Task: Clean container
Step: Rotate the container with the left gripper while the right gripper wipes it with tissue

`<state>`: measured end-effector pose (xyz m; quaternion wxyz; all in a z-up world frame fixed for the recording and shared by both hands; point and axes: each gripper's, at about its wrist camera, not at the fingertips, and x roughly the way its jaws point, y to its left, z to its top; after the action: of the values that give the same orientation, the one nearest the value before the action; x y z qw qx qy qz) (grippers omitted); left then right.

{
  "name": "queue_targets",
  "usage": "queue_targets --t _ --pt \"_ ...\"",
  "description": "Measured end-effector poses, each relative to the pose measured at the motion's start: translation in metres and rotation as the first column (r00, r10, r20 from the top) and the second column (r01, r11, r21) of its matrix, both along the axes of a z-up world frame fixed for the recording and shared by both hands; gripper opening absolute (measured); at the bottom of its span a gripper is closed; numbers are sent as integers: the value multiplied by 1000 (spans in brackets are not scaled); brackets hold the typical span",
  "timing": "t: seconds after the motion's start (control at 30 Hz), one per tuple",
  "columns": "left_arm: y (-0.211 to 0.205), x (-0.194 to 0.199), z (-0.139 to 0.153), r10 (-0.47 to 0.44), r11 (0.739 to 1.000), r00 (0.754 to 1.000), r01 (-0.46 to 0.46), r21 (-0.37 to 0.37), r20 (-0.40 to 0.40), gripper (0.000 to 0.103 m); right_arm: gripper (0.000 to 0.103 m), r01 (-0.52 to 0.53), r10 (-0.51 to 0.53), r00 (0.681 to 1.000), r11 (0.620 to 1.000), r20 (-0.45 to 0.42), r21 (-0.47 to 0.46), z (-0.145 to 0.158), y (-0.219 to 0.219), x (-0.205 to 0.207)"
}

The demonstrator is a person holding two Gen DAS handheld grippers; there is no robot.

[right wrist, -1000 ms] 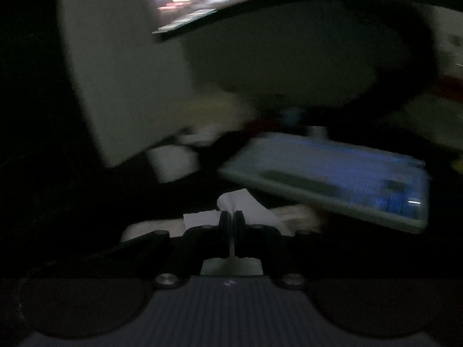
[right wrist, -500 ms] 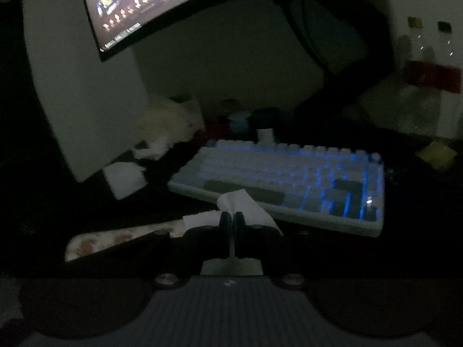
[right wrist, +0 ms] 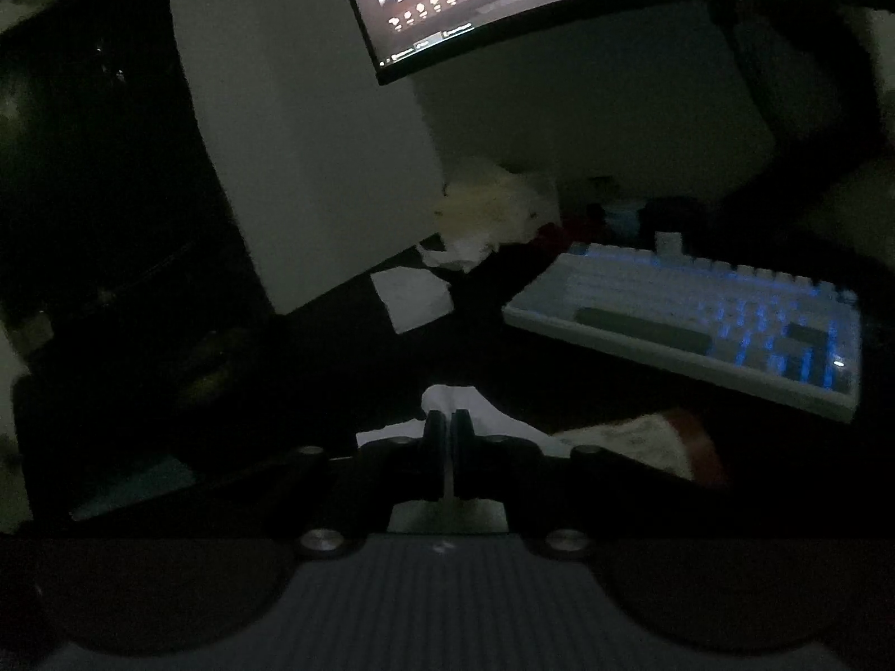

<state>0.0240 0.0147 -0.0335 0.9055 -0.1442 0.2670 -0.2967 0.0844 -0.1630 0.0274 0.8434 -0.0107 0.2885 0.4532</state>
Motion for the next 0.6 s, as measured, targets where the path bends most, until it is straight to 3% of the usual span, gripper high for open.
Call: queue_targets --t 0.07,0.13,0.2,0.23,0.37,0.5,0.6 --pt "-1 -12 -1 -21 999 1000 20 27 23 4 4 12 -12 1000 1000 5 -5 1 -6 -6" --pt "-5 -19 -3 -18 997 998 14 81 53 11 4 18 -17 1000 1000 1 -7 0 -11 -9" --pt "-8 -24 -5 -9 991 997 -1 130 74 33 4 25 -25 1000 1000 1 -16 -2 -14 -11" --pt "-9 -23 -7 2 990 998 -11 144 68 35 4 30 -30 1000 999 2 -13 -2 -16 -12" --pt "-13 -18 -17 21 988 998 -28 150 52 42 4 71 -70 997 997 45 -42 -2 -20 -9" --pt "-15 -18 -15 22 988 998 -31 153 56 51 4 131 -129 991 990 33 -46 -3 -23 -1" --pt "-16 -17 -15 20 988 998 -29 153 60 58 4 66 -66 998 998 21 -23 -2 -13 -12"
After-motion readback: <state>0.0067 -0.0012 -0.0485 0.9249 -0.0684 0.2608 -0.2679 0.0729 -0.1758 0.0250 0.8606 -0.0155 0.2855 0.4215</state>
